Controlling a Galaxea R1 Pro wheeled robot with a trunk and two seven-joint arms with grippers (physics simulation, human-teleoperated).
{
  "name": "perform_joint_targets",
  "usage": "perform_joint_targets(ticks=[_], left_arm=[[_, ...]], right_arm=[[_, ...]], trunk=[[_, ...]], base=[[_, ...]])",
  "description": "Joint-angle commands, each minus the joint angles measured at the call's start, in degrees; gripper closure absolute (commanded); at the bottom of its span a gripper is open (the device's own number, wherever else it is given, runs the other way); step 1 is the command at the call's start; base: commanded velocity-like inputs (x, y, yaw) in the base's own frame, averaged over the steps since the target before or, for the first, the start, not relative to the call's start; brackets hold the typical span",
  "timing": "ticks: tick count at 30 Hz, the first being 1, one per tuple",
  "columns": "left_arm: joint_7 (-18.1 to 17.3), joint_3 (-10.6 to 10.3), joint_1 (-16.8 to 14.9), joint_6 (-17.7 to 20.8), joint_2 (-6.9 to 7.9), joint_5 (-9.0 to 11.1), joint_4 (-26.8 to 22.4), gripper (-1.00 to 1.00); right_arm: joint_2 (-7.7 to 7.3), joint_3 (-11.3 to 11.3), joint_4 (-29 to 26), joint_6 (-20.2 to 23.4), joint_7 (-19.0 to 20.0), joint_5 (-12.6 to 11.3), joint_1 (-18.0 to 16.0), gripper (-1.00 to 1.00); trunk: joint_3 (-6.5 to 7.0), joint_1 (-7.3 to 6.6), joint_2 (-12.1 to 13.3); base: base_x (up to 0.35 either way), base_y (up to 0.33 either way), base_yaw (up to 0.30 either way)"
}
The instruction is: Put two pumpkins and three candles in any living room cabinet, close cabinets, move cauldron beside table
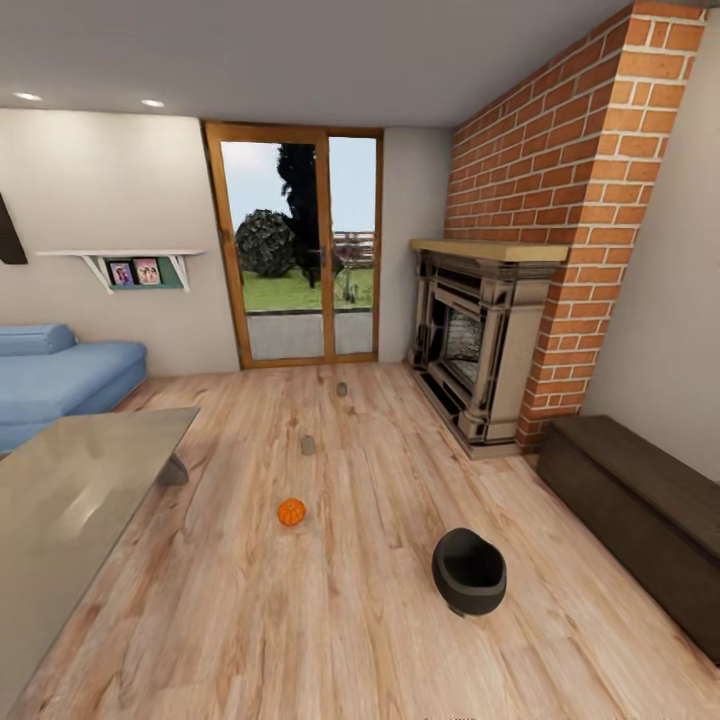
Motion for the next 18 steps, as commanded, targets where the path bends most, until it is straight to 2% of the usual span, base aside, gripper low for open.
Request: perform_joint_targets(ticks=[1,12,15,18], left_arm=[[-0.03,0.06,0.04,0.06,0.0,-0.03,-0.13,-1.0],[-0.03,-0.1,-0.01,-0.16,0.03,-0.07,-0.65,-1.0],[-0.02,-0.11,-0.05,-0.22,0.06,-0.02,-2.69,-1.0],[0.1,-0.05,-0.4,0.37,0.0,0.03,-7.23,-1.0]], right_arm=[[0.0,-0.01,0.04,-0.36,0.03,-0.07,-0.03,-1.0],[-0.03,-0.07,0.04,-1.92,0.04,-0.12,0.02,-1.0],[-0.01,-0.09,0.04,-2.53,-0.02,-0.14,0.02,-1.0],[0.03,-0.2,0.01,-2.92,-0.09,-0.21,0.05,-1.0]], trunk=[[-0.05,0.0,-0.03],[-0.05,0.0,-0.03],[-0.05,0.0,-0.03],[-0.05,0.0,-0.03]], base=[[0.0,0.0,-0.222],[0.0,0.0,-0.279],[0.0,0.0,-0.29],[0.0,0.0,-0.29]])
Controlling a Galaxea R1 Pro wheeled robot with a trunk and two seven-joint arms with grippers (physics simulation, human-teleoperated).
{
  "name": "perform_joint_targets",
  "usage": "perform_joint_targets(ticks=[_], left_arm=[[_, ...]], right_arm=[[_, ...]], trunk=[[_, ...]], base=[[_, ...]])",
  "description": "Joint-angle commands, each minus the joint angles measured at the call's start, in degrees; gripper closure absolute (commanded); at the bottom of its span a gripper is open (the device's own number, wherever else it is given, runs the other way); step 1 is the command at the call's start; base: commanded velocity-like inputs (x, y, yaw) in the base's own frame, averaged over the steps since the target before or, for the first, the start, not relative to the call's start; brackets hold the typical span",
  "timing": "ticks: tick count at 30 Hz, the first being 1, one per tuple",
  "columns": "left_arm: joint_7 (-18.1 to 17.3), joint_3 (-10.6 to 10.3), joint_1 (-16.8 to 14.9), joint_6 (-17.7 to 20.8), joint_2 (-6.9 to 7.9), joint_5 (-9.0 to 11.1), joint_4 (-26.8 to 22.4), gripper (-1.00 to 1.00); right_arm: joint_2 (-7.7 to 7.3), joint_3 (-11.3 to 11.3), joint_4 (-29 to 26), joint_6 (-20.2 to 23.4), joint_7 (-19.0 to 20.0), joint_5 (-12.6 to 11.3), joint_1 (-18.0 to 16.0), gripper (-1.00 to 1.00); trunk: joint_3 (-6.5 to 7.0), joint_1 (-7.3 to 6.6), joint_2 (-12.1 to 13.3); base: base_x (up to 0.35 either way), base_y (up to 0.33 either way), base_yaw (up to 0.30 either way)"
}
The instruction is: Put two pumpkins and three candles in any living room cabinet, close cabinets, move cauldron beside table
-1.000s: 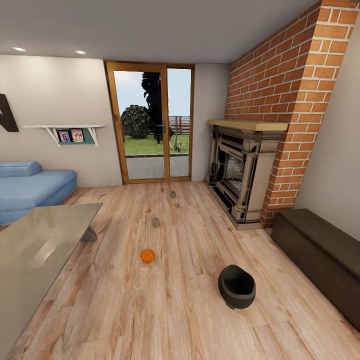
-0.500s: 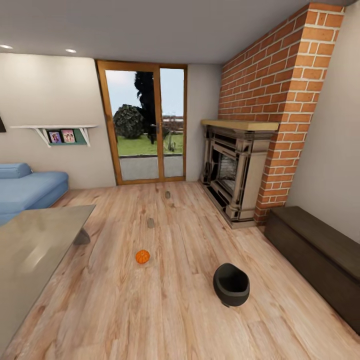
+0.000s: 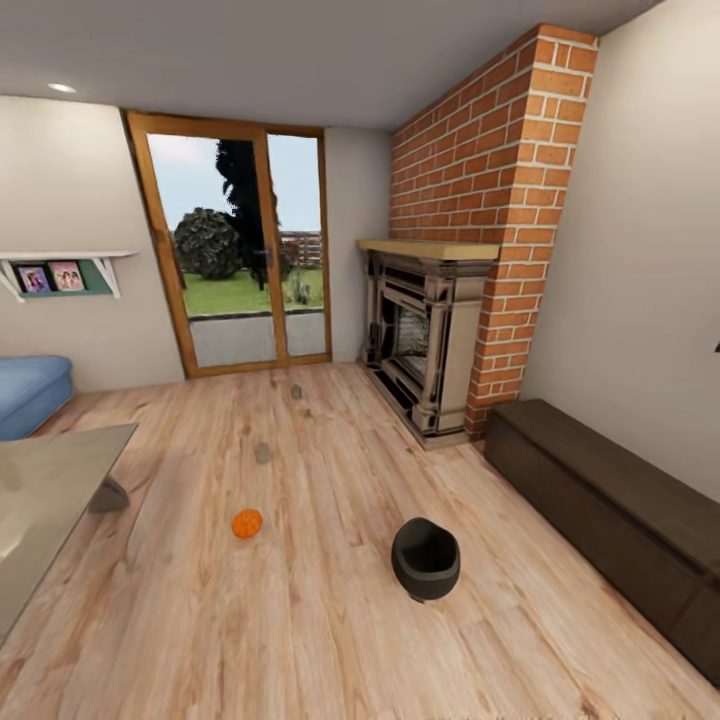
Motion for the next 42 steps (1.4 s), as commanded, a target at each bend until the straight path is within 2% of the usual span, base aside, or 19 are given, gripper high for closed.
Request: perform_joint_targets(ticks=[1,3,4,5,6,7,9,10,12,13,16,19,25,30,33,35,40,42], left_arm=[[0.01,0.05,-0.09,0.44,-0.09,0.01,-2.22,-1.0],[0.06,0.03,-0.23,1.89,-0.28,0.04,-5.83,-1.0],[0.08,0.01,-0.47,4.02,-0.52,0.08,-8.55,-1.0],[0.05,0.0,-1.31,9.21,-0.83,0.12,-12.9,-1.0],[0.03,-0.01,-1.7,11.28,-0.87,0.12,-14.35,-1.0],[0.01,-0.01,-2.62,15.26,-0.97,0.15,-17.07,-1.0],[0.04,0.03,-4.95,21.47,-1.07,0.4,-21.81,-1.0],[0.11,0.03,-5.63,22.51,-1.09,0.63,-22.73,-1.0],[0.4,0.05,-8.68,25.05,-1.07,2.59,-25.03,-1.0],[0.45,0.04,-9.5,25.41,-1.05,3.33,-25.26,-1.0],[0.7,0.0,-13.57,26.55,-0.77,7.37,-25.53,-1.0],[0.72,-0.02,-15.54,26.79,-0.69,8.72,-25.45,-1.0],[0.67,-0.02,-16.36,26.01,-1.04,9.01,-26.05,-1.0],[0.73,-0.02,-16.78,25.87,-0.85,9.04,-28.95,-1.0],[0.78,0.2,-16.84,25.2,-0.52,9.13,-29.78,-1.0],[0.8,0.81,-16.84,24.62,-0.4,9.2,-29.78,-1.0],[0.78,3.92,-16.84,23.87,-0.14,9.21,-29.1,-1.0],[0.75,4.83,-16.82,23.77,-0.16,9.21,-29.01,-1.0]], right_arm=[[0.02,-0.08,0.02,-0.24,0.0,-0.11,-0.04,-1.0],[0.0,-0.13,-0.46,-0.15,-0.02,-0.21,-0.06,-1.0],[-0.01,-0.15,-1.74,0.02,-0.09,-0.41,-0.08,-1.0],[-0.02,-0.16,-5.42,0.56,-0.15,-1.06,-0.11,-1.0],[-0.02,-0.17,-6.95,0.96,-0.16,-1.36,-0.11,-1.0],[-0.03,-0.15,-10.05,2.32,-0.18,-2.02,-0.12,-1.0],[0.02,-0.1,-16.9,7.24,-0.19,-2.96,-0.29,-1.0],[0.02,-0.08,-18.84,8.81,-0.2,-3.1,-0.4,-1.0],[0.17,-0.03,-26.62,15.61,-0.29,-3.41,-1.14,-1.0],[0.2,-0.03,-28.41,17.24,-0.31,-3.47,-1.36,-1.0],[0.3,-0.01,-35.28,23.83,-0.4,-3.71,-4.23,-1.0],[0.32,0.0,-37.16,25.82,-0.45,-3.78,-8.17,-1.0],[0.32,0.03,-37.78,25.53,-0.52,-3.8,-12.06,-1.0],[0.32,0.01,-37.62,24.43,-0.51,-3.81,-12.99,-1.0],[0.36,0.0,-37.34,21.57,-0.57,-3.75,-13.15,-1.0],[0.34,-0.03,-36.86,20.62,-0.55,-3.8,-13.18,-1.0],[0.4,-0.14,-35.55,19.58,-0.36,-4.41,-13.22,-1.0],[0.46,-0.07,-33.78,18.14,-0.28,-5.42,-13.22,-1.0]], trunk=[[-0.06,0.0,-0.03],[-0.06,0.0,-0.03],[-0.06,0.0,-0.03],[-0.08,0.0,-0.03],[-0.09,0.0,-0.03],[-0.12,0.0,-0.03],[-0.19,0.0,-0.03],[-0.23,0.0,-0.03],[-0.32,0.0,-0.03],[-0.37,0.0,-0.03],[-0.54,0.0,-0.03],[-0.72,0.0,-0.03],[-1.13,0.0,-0.03],[-1.49,0.0,-0.03],[-1.71,0.0,-0.03],[-1.86,0.0,-0.03],[-2.22,0.0,-0.03],[-2.37,0.0,-0.03]], base=[[0.0,0.0,-0.29],[0.0,0.0,-0.29],[0.0,0.0,-0.29],[0.0,0.0,-0.29],[0.0,0.0,-0.289],[0.0,0.0,-0.282],[0.0,0.0,-0.271],[0.0,0.0,-0.265],[0.0,0.0,-0.259],[0.0,0.0,-0.255],[0.0,0.0,-0.247],[0.0,0.0,-0.231],[0.0,0.0,-0.212],[0.0,0.0,-0.204],[0.0,0.0,-0.202],[0.0,0.0,-0.202],[0.0,0.0,-0.199],[0.0,0.0,-0.187]])
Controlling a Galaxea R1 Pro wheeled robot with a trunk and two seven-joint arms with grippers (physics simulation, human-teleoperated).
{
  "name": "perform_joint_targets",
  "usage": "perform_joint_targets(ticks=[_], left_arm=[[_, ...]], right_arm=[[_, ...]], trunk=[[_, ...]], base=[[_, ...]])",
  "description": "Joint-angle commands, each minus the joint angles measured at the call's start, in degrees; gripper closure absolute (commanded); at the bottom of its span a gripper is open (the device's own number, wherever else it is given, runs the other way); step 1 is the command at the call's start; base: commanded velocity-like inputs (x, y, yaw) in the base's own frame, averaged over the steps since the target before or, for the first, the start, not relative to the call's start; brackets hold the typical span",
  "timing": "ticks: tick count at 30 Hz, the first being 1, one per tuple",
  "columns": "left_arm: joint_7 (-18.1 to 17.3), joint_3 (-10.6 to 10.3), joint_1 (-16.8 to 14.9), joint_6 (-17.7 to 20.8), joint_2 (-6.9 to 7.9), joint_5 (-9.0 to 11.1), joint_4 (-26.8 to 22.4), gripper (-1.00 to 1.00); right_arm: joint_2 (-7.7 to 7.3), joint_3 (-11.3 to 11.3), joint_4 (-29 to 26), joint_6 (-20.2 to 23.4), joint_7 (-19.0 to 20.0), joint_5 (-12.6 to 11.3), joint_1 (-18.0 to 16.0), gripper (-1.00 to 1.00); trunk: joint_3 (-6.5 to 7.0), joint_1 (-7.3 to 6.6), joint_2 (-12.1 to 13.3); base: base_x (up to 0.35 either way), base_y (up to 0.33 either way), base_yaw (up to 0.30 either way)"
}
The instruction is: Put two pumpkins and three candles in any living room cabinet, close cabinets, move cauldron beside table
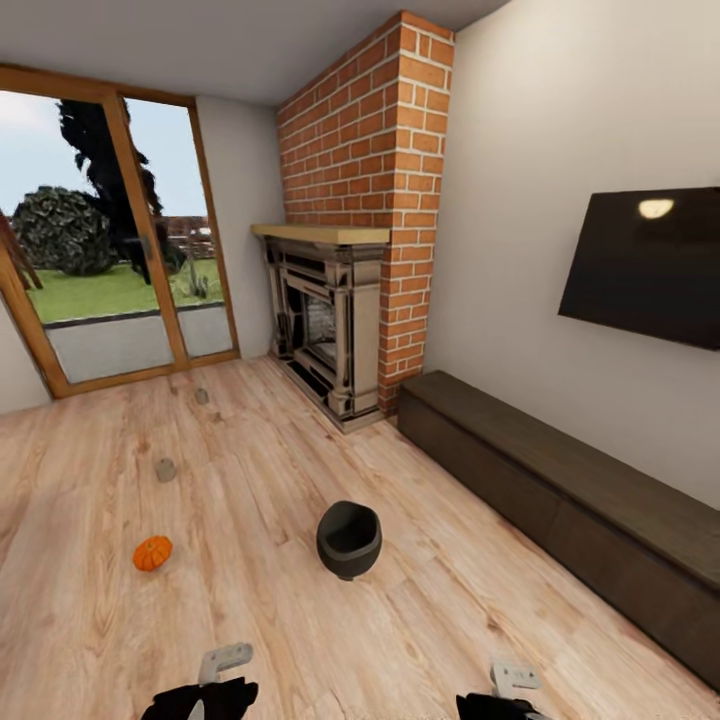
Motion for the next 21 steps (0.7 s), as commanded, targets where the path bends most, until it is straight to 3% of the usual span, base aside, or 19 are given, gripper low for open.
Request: perform_joint_targets(ticks=[1,6,21], left_arm=[[0.04,0.41,0.02,0.34,0.0,0.59,-0.09,-1.0],[0.03,0.62,0.13,-1.11,-0.06,0.65,-0.05,-1.0],[0.03,0.67,0.22,-3.2,-0.28,0.73,1.08,-1.0]], right_arm=[[-0.01,0.08,1.01,-0.98,-0.17,-1.06,-0.03,-1.0],[-0.14,0.06,4.48,-5.13,-0.35,-1.94,-0.03,-1.0],[-0.17,-0.03,5.17,-5.76,-0.34,-2.32,-0.03,-1.0]], trunk=[[-0.14,0.0,-0.04],[-0.51,0.0,-0.04],[-1.63,0.0,-0.04]], base=[[0.0,0.0,-0.183],[0.0,0.0,-0.18],[-0.046,0.0,-0.179]])
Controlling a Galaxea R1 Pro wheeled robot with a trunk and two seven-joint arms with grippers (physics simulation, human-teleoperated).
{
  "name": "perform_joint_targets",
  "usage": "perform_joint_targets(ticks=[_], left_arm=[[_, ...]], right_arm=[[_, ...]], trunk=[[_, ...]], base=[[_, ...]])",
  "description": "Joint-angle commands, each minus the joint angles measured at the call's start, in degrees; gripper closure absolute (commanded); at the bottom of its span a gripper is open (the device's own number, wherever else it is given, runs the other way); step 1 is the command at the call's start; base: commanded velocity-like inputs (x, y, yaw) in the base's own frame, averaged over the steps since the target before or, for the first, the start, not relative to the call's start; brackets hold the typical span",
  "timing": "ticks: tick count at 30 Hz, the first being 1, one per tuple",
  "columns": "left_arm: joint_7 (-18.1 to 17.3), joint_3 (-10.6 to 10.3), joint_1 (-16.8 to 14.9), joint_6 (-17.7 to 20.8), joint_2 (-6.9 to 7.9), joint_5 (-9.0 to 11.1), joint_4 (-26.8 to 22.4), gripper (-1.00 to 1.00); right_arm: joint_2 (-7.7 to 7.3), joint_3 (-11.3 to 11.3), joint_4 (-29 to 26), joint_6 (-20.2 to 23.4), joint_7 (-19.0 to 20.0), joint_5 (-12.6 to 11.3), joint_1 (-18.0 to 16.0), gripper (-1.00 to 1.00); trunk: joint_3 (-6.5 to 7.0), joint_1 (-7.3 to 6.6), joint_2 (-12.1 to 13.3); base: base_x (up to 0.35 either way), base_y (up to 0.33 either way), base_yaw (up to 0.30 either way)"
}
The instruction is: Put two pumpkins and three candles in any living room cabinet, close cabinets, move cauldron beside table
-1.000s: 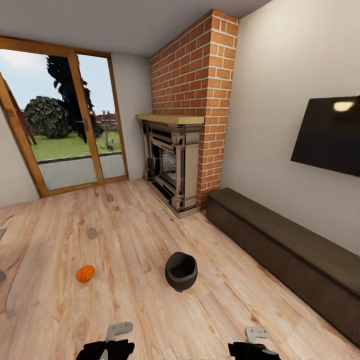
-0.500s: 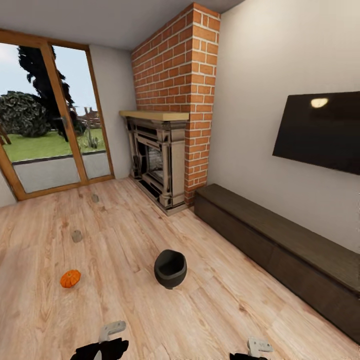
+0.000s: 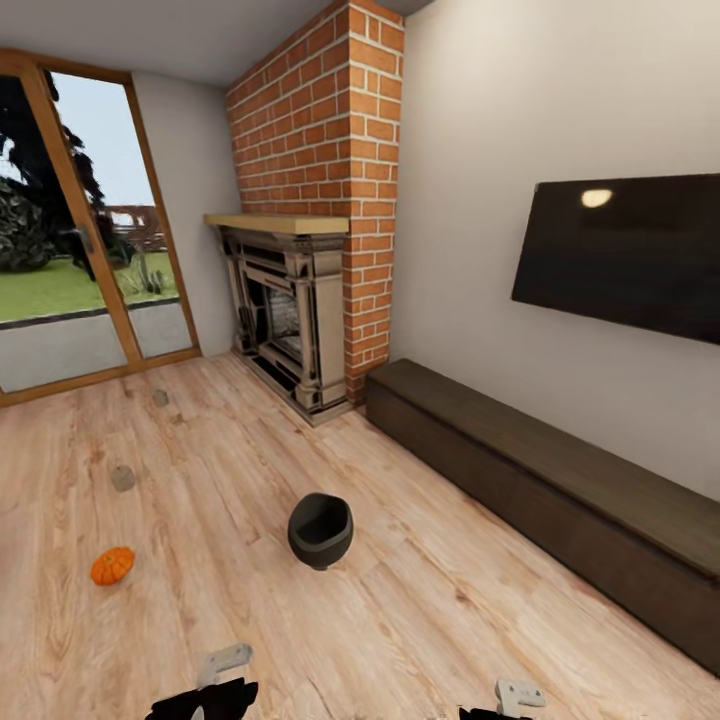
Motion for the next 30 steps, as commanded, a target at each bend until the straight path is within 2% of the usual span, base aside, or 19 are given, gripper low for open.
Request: perform_joint_targets(ticks=[1,9,15,24,30], left_arm=[[0.05,0.24,0.0,0.38,-0.05,0.58,-0.12,-1.0],[0.05,0.18,0.0,0.37,-0.09,0.59,-0.1,-1.0],[0.05,0.16,0.02,0.32,-0.14,0.59,-0.1,-1.0],[0.05,0.09,0.01,0.28,-0.16,0.59,-0.1,-1.0],[0.02,0.08,0.02,0.28,-0.16,0.57,-0.1,-1.0]], right_arm=[[0.01,-0.05,-0.1,0.29,-0.04,-0.54,-0.02,-1.0],[0.06,-0.13,-0.1,0.28,-0.01,-0.62,-0.03,-1.0],[0.06,-0.11,-0.21,0.08,0.04,-0.58,-0.02,-1.0],[0.03,-0.05,-0.58,-0.39,0.5,-0.54,-0.02,-1.0],[0.01,-0.03,-0.56,-0.31,0.52,-0.54,-0.02,-1.0]], trunk=[[-0.14,-0.02,-0.04],[-0.74,-0.02,-0.04],[-1.14,-0.02,-0.04],[-1.22,-0.02,-0.04],[-1.22,-0.02,-0.04]], base=[[-0.153,0.0,-0.179],[-0.037,-0.056,-0.179],[-0.002,-0.25,-0.155],[0.0,-0.273,-0.022],[-0.039,-0.269,-0.244]])
